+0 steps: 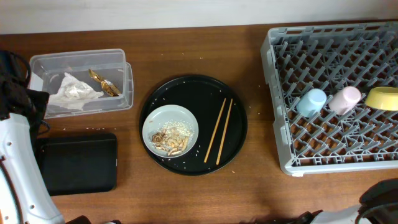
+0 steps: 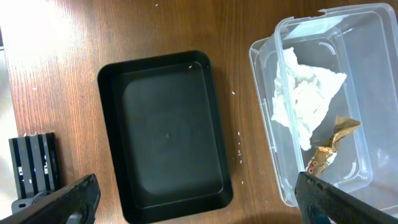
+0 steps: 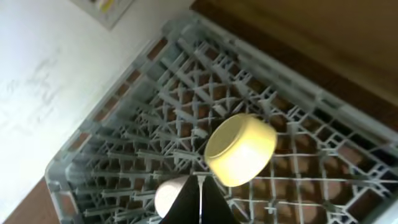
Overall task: Sort waste into correct bins and load items into the dishwasher rack
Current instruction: 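Carry the yellow bowl to the rack's right edge and release it, then reach the right gripper to the wooden chopsticks on the tray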
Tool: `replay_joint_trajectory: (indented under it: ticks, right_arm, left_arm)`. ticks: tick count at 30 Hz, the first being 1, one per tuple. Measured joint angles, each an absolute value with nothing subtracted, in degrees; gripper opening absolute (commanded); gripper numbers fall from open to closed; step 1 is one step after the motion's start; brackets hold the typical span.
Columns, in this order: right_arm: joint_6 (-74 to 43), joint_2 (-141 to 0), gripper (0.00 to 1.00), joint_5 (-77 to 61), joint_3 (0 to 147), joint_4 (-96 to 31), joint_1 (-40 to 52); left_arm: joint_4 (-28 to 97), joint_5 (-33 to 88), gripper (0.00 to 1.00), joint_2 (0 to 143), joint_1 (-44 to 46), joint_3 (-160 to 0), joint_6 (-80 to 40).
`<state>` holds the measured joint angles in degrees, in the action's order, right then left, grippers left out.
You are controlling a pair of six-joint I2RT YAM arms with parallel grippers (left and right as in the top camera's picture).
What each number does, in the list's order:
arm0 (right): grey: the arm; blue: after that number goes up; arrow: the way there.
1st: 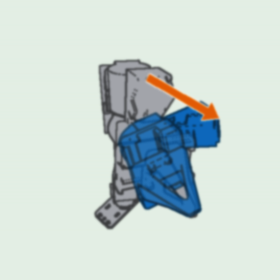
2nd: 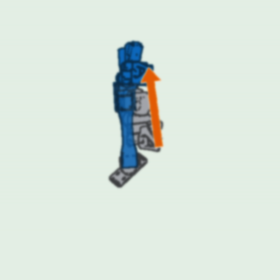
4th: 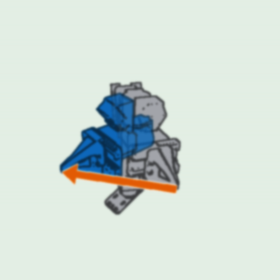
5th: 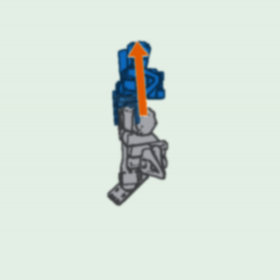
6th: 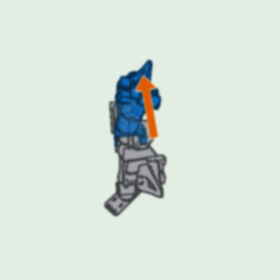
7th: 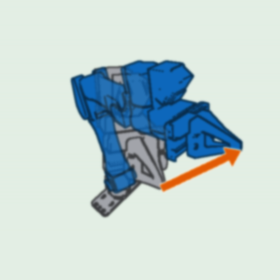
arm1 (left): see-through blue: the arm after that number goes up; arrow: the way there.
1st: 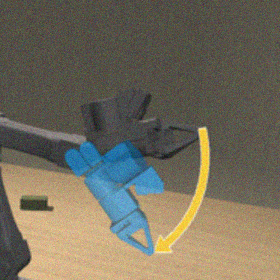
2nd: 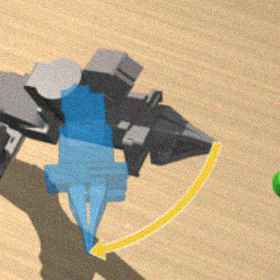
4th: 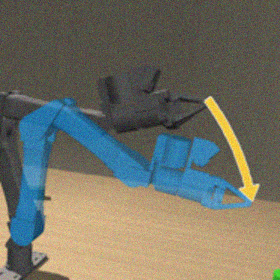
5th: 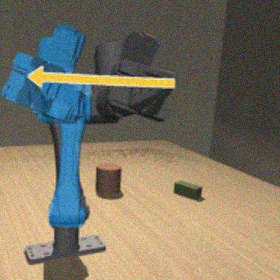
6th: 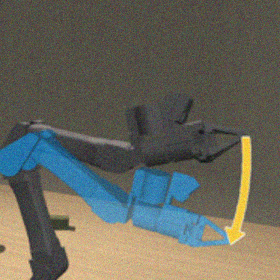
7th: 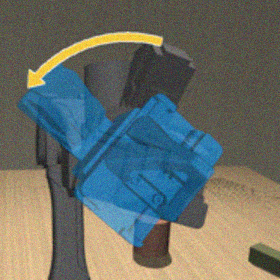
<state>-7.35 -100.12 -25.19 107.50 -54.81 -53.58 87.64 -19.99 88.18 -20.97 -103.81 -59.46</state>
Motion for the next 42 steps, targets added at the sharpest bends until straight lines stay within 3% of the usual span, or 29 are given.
replay_joint_trajectory:
  ticks: [5, 11, 14, 18, 22, 34, 35, 36, 37, 38, 39, 41, 42]
  right_arm:
    - [-7.5, -115.6, 0.04, -12.9, 107.3, -49.2, -42.1]
    - [-7.5, -119.0, 0.04, 4.7, 107.1, -53.1, -41.1]
    - [-7.9, -119.0, 0.04, 5.6, 107.1, -55.4, -41.1]
    - [-9.0, -116.5, 0.04, -5.8, 106.8, -46.9, -41.1]
    - [-9.0, -116.9, 0.04, -6.6, 106.8, -46.6, -41.1]
    - [-11.0, -114.6, 0.04, 6.7, 105.9, -57.9, -41.1]
    - [-12.1, -112.2, 0.12, 5.7, 105.9, -58.0, -41.1]
    - [-14.1, -107.9, 0.69, -0.1, 105.9, -58.3, -41.2]
    - [-16.0, -99.4, 0.68, -13.1, 106.2, -60.1, -41.1]
    - [-16.1, -96.4, 0.48, -23.1, 106.4, -62.7, -41.1]
    - [-15.7, -95.9, 0.45, -28.3, 106.7, -64.2, -40.3]
    - [-14.8, -96.8, 0.43, -31.0, 106.4, -71.6, -30.1]
    - [-14.9, -97.2, 0.34, -26.9, 106.1, -73.5, -23.8]
  left_arm:
    - [87.6, -20.0, 0.99, 88.2, -21.0, -103.8, -59.5]
    - [87.7, -20.0, 0.99, 88.2, -21.0, -103.8, -59.5]
    - [87.7, -20.0, 0.99, 88.2, -21.0, -103.8, -59.5]
    - [87.6, -20.0, 0.99, 88.2, -21.0, -103.8, -59.5]
    - [87.6, -20.0, 0.99, 88.2, -21.0, -103.8, -59.5]
    - [87.6, -20.0, 0.99, 88.2, -21.0, -103.8, -59.5]
    - [87.7, -20.0, 0.99, 88.2, -21.0, -103.8, -59.5]
    - [87.7, -19.9, 0.99, 88.2, -21.0, -103.8, -59.5]
    - [87.6, -20.0, 0.99, 88.2, -21.0, -103.8, -59.5]
    - [87.7, -20.0, 0.99, 88.2, -21.0, -103.8, -59.5]
    - [87.7, -20.0, 0.99, 88.2, -21.0, -103.8, -59.5]
    - [87.6, -20.0, 0.99, 88.2, -21.0, -103.8, -59.5]
    - [87.6, -20.0, 0.99, 88.2, -21.0, -103.8, -59.5]
